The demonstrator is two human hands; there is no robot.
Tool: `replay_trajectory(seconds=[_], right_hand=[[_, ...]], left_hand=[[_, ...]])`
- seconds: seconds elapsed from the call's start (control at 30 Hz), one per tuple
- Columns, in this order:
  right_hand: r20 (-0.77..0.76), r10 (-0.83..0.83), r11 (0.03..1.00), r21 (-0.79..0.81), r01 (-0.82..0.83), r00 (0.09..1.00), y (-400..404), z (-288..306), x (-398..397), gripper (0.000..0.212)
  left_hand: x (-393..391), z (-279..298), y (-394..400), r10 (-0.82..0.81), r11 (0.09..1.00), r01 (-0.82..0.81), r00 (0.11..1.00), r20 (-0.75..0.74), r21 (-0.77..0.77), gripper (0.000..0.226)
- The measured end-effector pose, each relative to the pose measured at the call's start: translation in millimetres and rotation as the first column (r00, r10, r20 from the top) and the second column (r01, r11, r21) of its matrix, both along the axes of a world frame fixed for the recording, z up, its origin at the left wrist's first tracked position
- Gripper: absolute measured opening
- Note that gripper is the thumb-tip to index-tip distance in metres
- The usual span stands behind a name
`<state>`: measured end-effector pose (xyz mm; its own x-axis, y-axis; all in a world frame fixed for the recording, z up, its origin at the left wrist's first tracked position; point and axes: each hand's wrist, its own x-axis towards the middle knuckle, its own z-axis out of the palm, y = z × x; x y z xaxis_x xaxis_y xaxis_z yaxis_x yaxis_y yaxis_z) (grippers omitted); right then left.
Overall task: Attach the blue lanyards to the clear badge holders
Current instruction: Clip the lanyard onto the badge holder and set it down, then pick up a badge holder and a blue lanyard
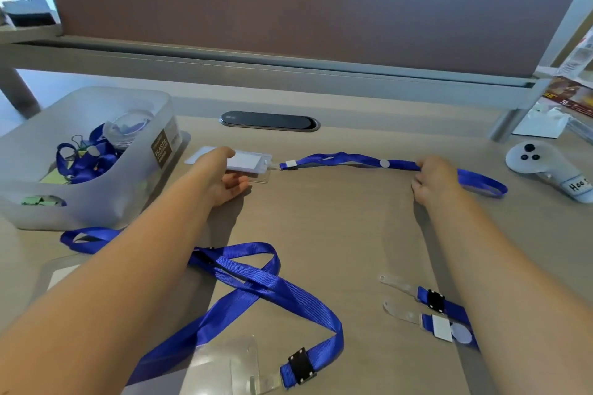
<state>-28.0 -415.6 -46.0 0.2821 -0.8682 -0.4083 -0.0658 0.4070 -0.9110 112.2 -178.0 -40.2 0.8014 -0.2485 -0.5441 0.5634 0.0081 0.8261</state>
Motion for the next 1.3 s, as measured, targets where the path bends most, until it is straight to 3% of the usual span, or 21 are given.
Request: replay_trajectory(seconds=[0.07, 0.13, 0.23, 0.37, 0.43, 0.63, 0.83, 0.97, 1.13, 1.2, 1.3], right_hand=[[-0.07, 0.02, 0.999, -0.035, -0.022, 0.997, 14, 4, -8, 0.029], [-0.103, 0.066, 0.996, -0.055, -0.071, 0.992, 35, 12, -18, 0.012], [-0.147, 0.225, 0.959, -0.142, -0.246, 0.963, 67, 19, -30, 0.022], [-0.238, 0.389, 0.846, -0.29, -0.447, 0.89, 118, 19, -44, 0.016], [-0.303, 0.441, 0.775, -0.345, -0.529, 0.845, 145, 17, -50, 0.014], [-0.475, 0.493, 0.572, -0.454, -0.683, 0.729, 213, 10, -69, 0.027], [-0.68, 0.408, 0.431, -0.444, -0.785, 0.609, 239, 0, -93, 0.027], [-0.766, 0.424, 0.354, -0.351, -0.867, 0.483, 243, -1, -108, 0.027], [-0.766, 0.498, 0.31, -0.282, -0.908, 0.408, 245, 7, -117, 0.031], [-0.788, 0.498, 0.263, -0.261, -0.929, 0.362, 247, 10, -119, 0.033], [-0.809, 0.469, 0.212, -0.285, -0.935, 0.353, 249, 12, -122, 0.026]], left_hand=[[-7, 5, 12, -0.095, 0.994, 0.094, 0.995, 0.009, 0.058, 0.044], [-16, 10, 30, -0.129, 0.984, 0.12, 0.99, 0.06, 0.133, 0.047], [-35, 19, 57, -0.228, 0.96, 0.185, 0.951, 0.207, 0.209, 0.033], [-63, 25, 100, -0.423, 0.855, 0.137, 0.742, 0.52, 0.501, 0.03], [-77, 25, 123, -0.544, 0.782, 0.126, 0.616, 0.569, 0.61, 0.03], [-117, 11, 174, -0.831, 0.498, 0.22, 0.398, 0.389, 0.839, 0.035], [-155, -14, 175, -0.987, 0.156, 0.15, 0.058, 0.148, 0.976, 0.078], [-159, -15, 172, -0.995, 0.097, 0.075, 0.033, 0.094, 0.993, 0.078], [-163, -1, 171, -0.998, 0.057, -0.041, 0.018, 0.058, 0.998, 0.08], [-163, 5, 169, -0.996, 0.079, -0.11, 0.03, 0.083, 0.991, 0.078], [-159, 15, 166, -0.979, 0.185, -0.138, 0.059, 0.195, 0.973, 0.051]])
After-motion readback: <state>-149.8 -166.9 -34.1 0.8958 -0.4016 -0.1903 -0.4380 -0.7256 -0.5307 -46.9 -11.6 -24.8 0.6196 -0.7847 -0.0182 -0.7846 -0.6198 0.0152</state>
